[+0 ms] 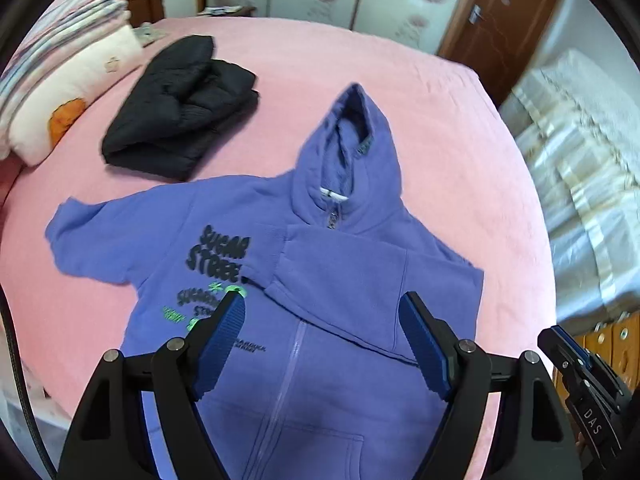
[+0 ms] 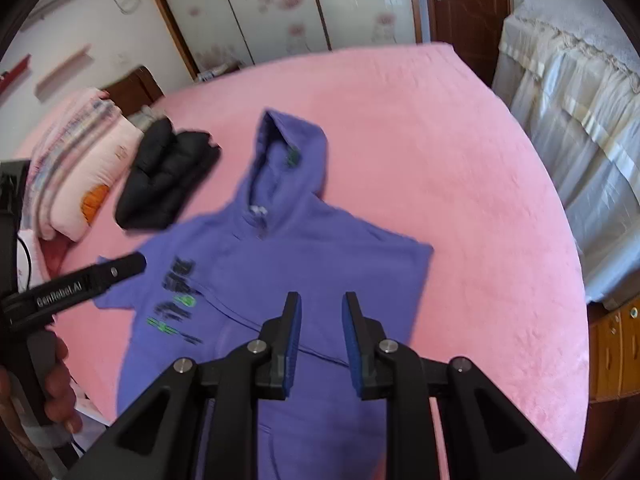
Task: Fold large clothes
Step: 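Move the left tool to the cuff of the other sleeve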
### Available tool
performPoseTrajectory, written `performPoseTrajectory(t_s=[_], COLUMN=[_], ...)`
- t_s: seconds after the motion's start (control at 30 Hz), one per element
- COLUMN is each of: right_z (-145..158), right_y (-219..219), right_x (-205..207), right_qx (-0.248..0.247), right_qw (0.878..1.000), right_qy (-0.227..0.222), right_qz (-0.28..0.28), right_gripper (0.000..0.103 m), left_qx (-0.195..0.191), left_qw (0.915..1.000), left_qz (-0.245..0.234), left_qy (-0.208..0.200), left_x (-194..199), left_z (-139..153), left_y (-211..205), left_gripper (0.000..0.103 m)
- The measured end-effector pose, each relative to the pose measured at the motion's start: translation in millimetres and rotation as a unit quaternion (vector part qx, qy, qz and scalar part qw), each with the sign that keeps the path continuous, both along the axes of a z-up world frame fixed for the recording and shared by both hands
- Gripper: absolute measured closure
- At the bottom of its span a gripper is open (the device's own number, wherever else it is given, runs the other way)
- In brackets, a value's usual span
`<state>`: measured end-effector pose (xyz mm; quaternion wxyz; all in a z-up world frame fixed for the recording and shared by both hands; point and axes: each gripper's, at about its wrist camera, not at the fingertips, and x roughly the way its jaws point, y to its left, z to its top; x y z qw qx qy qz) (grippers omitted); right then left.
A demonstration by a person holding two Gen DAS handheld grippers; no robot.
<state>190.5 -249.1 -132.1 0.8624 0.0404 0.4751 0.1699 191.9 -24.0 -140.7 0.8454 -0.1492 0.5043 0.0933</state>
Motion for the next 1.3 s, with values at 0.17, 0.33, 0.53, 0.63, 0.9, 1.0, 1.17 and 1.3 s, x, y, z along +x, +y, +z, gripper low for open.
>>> performPoseTrajectory(t_s=[0.17,0.33,0.53,0.63,0.9,1.0,1.17,1.3], right_z=[14.8,26.9,39.7,44.4,58.1,58.0,44.0,22.0], right_y=[29.8,81.1,140.9,171.9,274.2,308.2,366.0,403.2], right_x=[-11.8,-32.7,-51.1,-55.3,-58.7,-59.4,-58.2,-47.3], right_qx=[-0.011,-0.06,-0.069,-0.055,-0.043,-0.042,-0.049,-0.057], right_qw=[0.999,0.995,0.997,0.998,0.999,0.998,0.996,0.991], right_qy=[0.0,-0.022,0.0,0.022,0.028,0.027,0.03,0.042], right_qz=[0.039,0.077,0.041,0.008,0.004,0.022,0.074,0.11], right_gripper=[0.082,0.082,0.082,0.082,0.082,0.082,0.082,0.082], left_qx=[0.013,0.002,-0.026,-0.024,-0.032,-0.07,-0.074,-0.056], left_qw=[0.9998,0.9999,0.9993,0.9988,0.9972,0.9964,0.9972,0.9956], left_qz=[0.011,0.005,-0.016,-0.039,-0.059,-0.043,0.012,0.075], left_qy=[-0.004,-0.014,-0.021,-0.02,-0.032,-0.022,-0.009,0.004], left_x=[-27.8,-54.9,-74.3,-79.1,-91.2,-93.4,-101.7,-108.2], left_z=[19.5,33.1,41.8,48.4,48.1,32.4,-4.1,-48.5], left_y=[20.6,59.0,126.8,162.4,264.9,309.9,389.4,458.4], left_gripper=[0.024,0.024,0.024,0.024,0.024,0.024,0.024,0.024])
